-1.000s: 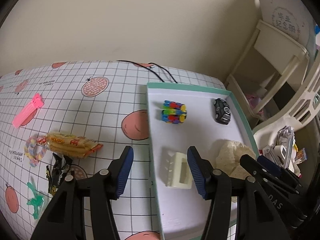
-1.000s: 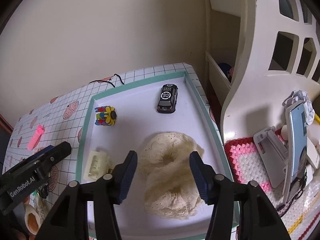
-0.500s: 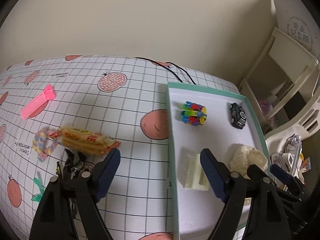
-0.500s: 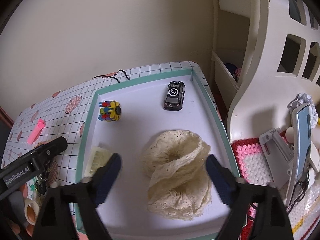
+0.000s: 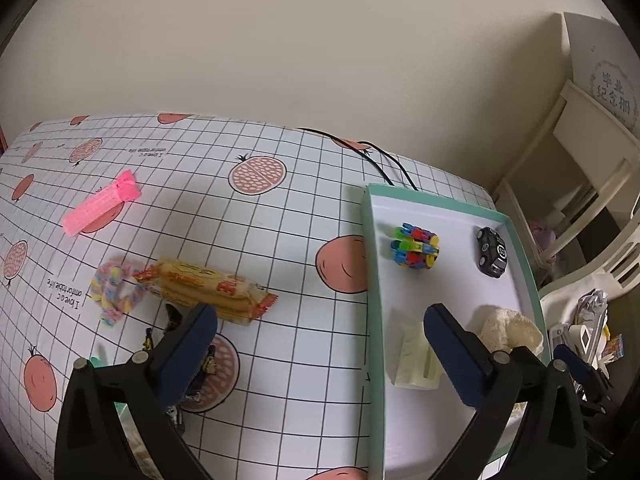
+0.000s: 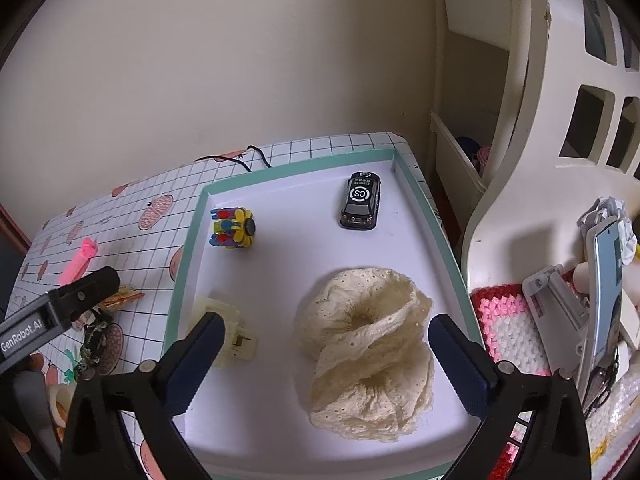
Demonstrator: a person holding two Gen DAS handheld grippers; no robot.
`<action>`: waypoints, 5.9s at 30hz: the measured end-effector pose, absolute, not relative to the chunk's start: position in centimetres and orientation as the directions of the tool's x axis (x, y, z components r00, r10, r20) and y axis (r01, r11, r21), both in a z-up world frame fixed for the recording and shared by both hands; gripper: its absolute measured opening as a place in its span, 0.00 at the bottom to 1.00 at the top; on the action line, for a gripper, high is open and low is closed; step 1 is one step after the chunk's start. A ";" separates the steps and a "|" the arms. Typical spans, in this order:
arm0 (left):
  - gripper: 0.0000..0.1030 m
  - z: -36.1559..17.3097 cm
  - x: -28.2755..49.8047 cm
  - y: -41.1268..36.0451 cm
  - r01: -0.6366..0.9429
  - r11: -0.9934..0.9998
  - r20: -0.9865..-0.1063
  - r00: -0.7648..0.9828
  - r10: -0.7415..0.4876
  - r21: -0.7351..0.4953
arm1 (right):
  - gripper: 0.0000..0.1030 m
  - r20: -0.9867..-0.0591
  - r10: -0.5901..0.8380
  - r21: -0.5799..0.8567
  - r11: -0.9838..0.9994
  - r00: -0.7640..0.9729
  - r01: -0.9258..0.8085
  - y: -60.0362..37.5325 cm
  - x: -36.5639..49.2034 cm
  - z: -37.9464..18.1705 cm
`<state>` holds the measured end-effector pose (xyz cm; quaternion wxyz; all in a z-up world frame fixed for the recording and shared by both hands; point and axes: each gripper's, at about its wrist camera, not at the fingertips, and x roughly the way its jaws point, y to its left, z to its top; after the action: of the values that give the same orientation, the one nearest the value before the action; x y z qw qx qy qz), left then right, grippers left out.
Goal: Organize objects
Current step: 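Move both grippers toward the green plastic figure and black wrapped candy pack, then grasp the green figure with the left gripper while the right grasps the black candy pack, then carry the green figure with the left gripper while the right carries the candy pack to the tray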
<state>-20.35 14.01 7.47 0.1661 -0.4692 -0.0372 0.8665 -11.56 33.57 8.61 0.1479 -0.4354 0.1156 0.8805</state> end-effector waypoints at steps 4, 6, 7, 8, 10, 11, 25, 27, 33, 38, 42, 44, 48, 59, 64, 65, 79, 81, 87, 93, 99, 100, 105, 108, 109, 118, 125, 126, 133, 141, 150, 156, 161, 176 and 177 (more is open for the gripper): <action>1.00 7.9 -20.4 13.5 -0.248 -0.944 -0.800 -0.508 0.319 -0.219 | 1.00 -0.800 0.165 0.069 -0.930 -0.577 -0.361 33.1 -11.6 8.8; 1.00 8.1 -20.5 13.3 -0.251 -0.944 -0.802 -0.506 0.318 -0.216 | 1.00 -0.802 0.168 0.061 -0.931 -0.573 -0.359 32.8 -11.7 9.0; 1.00 8.2 -20.4 13.1 -0.253 -0.944 -0.802 -0.506 0.317 -0.213 | 1.00 -0.804 0.170 0.057 -0.932 -0.570 -0.357 32.7 -11.7 9.1; 1.00 8.4 -20.4 13.0 -0.256 -0.944 -0.802 -0.507 0.315 -0.209 | 1.00 -0.804 0.171 0.053 -0.933 -0.570 -0.355 32.5 -11.7 9.2; 1.00 8.9 -20.3 12.5 -0.256 -0.945 -0.798 -0.515 0.312 -0.204 | 1.00 -0.802 0.172 0.047 -0.936 -0.572 -0.348 32.1 -11.6 9.6; 1.00 9.1 -20.3 12.1 -0.254 -0.946 -0.795 -0.522 0.310 -0.203 | 1.00 -0.801 0.173 0.045 -0.937 -0.574 -0.346 31.9 -11.6 9.8; 1.00 12.8 -20.0 5.7 -0.195 -0.960 -0.757 -0.591 0.278 -0.201 | 1.00 -0.788 0.130 0.071 -0.952 -0.602 -0.298 27.9 -11.9 12.7; 1.00 13.1 -19.8 4.7 -0.185 -0.963 -0.755 -0.598 0.270 -0.197 | 1.00 -0.783 0.122 0.072 -0.956 -0.610 -0.284 27.0 -12.0 13.0; 1.00 13.5 -19.2 1.7 -0.145 -0.967 -0.753 -0.607 0.254 -0.209 | 1.00 -0.773 0.090 0.087 -0.966 -0.628 -0.245 24.3 -12.5 14.0; 1.00 12.9 -18.7 -0.2 -0.120 -0.971 -0.772 -0.589 0.237 -0.207 | 1.00 -0.767 0.068 0.083 -0.975 -0.638 -0.204 21.9 -12.9 14.5; 1.00 12.2 -18.3 -1.1 -0.105 -0.974 -0.789 -0.571 0.225 -0.202 | 1.00 -0.766 0.044 0.098 -0.978 -0.641 -0.184 20.4 -13.3 14.4; 1.00 11.9 -18.0 -1.4 -0.104 -0.975 -0.797 -0.561 0.222 -0.199 | 1.00 -0.766 0.029 0.103 -0.981 -0.643 -0.167 19.6 -13.5 14.1; 1.00 10.8 -17.2 -1.8 -0.106 -0.980 -0.819 -0.538 0.201 -0.171 | 1.00 -0.782 0.013 0.101 -0.984 -0.623 -0.147 18.4 -14.0 12.9; 1.00 6.2 -17.6 -2.7 -0.065 -0.989 -0.889 -0.433 0.149 -0.134 | 1.00 -0.814 -0.029 0.127 -0.984 -0.580 -0.129 16.8 -14.8 10.6; 1.00 5.4 -17.7 -3.4 -0.042 -0.990 -0.886 -0.442 0.137 -0.133 | 1.00 -0.818 -0.043 0.131 -0.985 -0.573 -0.113 15.9 -15.4 9.7; 1.00 5.2 -17.7 -3.4 -0.039 -0.991 -0.885 -0.445 0.133 -0.129 | 1.00 -0.819 -0.047 0.133 -0.985 -0.572 -0.110 15.7 -15.4 9.5; 1.00 2.6 -18.2 -3.8 -0.032 -0.996 -0.888 -0.452 0.087 -0.082 | 0.97 -0.826 -0.092 0.155 -0.986 -0.556 -0.068 12.9 -17.2 6.7; 1.00 2.3 -18.2 -3.7 -0.036 -0.995 -0.890 -0.446 0.096 -0.089 | 0.95 -0.831 -0.102 0.165 -0.984 -0.546 -0.068 12.7 -17.5 6.1; 0.97 1.8 -18.3 -2.9 -0.051 -0.997 -0.891 -0.447 0.071 -0.054 | 0.91 -0.839 -0.117 0.171 -0.984 -0.531 -0.054 11.9 -17.9 5.1; 0.93 1.3 -18.5 -2.5 -0.058 -0.997 -0.895 -0.440 0.073 -0.053 | 0.89 -0.843 -0.126 0.176 -0.983 -0.523 -0.047 10.9 -18.1 4.3; 0.93 1.1 -18.4 -2.3 -0.073 -0.996 -0.893 -0.443 0.084 -0.057 | 0.87 -0.857 -0.115 0.153 -0.988 -0.502 -0.035 10.0 -18.4 3.2; 0.93 1.0 -18.3 -2.3 -0.075 -0.995 -0.893 -0.442 0.086 -0.058 | 0.87 -0.859 -0.115 0.152 -0.988 -0.499 -0.034 10.0 -18.4 3.0; 0.93 0.5 -18.4 -2.0 -0.090 -0.994 -0.893 -0.441 0.095 -0.061 | 0.86 -0.866 -0.108 0.145 -0.989 -0.488 -0.038 9.7 -18.5 2.4; 0.91 0.5 -18.4 -1.9 -0.102 -0.993 -0.894 -0.437 0.103 -0.065 | 0.84 -0.870 -0.101 0.138 -0.990 -0.482 -0.041 9.5 -18.5 2.0; 0.89 0.5 -18.4 -1.7 -0.110 -0.991 -0.893 -0.435 0.112 -0.070 | 0.83 -0.871 -0.101 0.138 -0.990 -0.481 -0.042 9.6 -18.5 2.0; 0.79 0.4 -18.1 -0.8 -0.149 -0.986 -0.893 -0.429 0.134 -0.076 | 0.77 -0.880 -0.094 0.135 -0.989 -0.466 -0.054 9.9 -18.6 1.5; 0.62 0.6 -17.7 -0.1 -0.192 -0.978 -0.889 -0.431 0.156 -0.079 | 0.58 -0.882 -0.088 0.128 -0.990 -0.463 -0.056 10.0 -18.5 1.4; 0.59 0.6 -17.7 0.0 -0.194 -0.978 -0.888 -0.431 0.158 -0.079 | 0.55 -0.882 -0.080 0.119 -0.991 -0.465 -0.057 10.0 -18.5 1.4; 0.43 0.8 -17.6 -0.2 -0.197 -0.975 -0.883 -0.433 0.182 -0.104 | 0.38 -0.881 -0.086 0.139 -0.987 -0.465 -0.080 11.0 -18.5 1.7; 0.34 0.8 -18.1 -1.0 -0.170 -0.974 -0.875 -0.437 0.209 -0.148 | 0.33 -0.877 -0.114 0.174 -0.981 -0.467 -0.087 11.5 -18.7 2.3; 0.33 0.6 -18.6 -1.8 -0.141 -0.967 -0.866 -0.431 0.252 -0.211 | 0.30 -0.877 -0.128 0.182 -0.980 -0.464 -0.075 11.6 -18.5 2.3; 0.33 0.8 -18.7 -2.2 -0.116 -0.964 -0.865 -0.425 0.266 -0.239 | 0.30 -0.879 -0.146 0.205 -0.975 -0.453 -0.084 12.4 -18.4 2.3; 0.33 0.9 -18.7 -2.3 -0.097 -0.967 -0.869 -0.423 0.256 -0.237 | 0.30 -0.879 -0.154 0.217 -0.972 -0.451 -0.090 13.2 -18.0 2.7; 0.27 1.9 -18.7 -3.3 -0.049 -0.967 -0.863 -0.442 0.246 -0.251 | 0.30 -0.858 -0.185 0.254 -0.964 -0.479 -0.083 14.6 -17.3 5.0; 0.26 2.0 -18.7 -3.3 -0.047 -0.966 -0.861 -0.445 0.247 -0.253 | 0.30 -0.855 -0.186 0.258 -0.963 -0.485 -0.084 14.8 -17.2 5.2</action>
<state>-18.68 -3.34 2.03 0.0871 -0.5197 -0.0960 0.8444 -17.19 14.83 5.24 -0.0301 -0.5067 0.1334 0.8512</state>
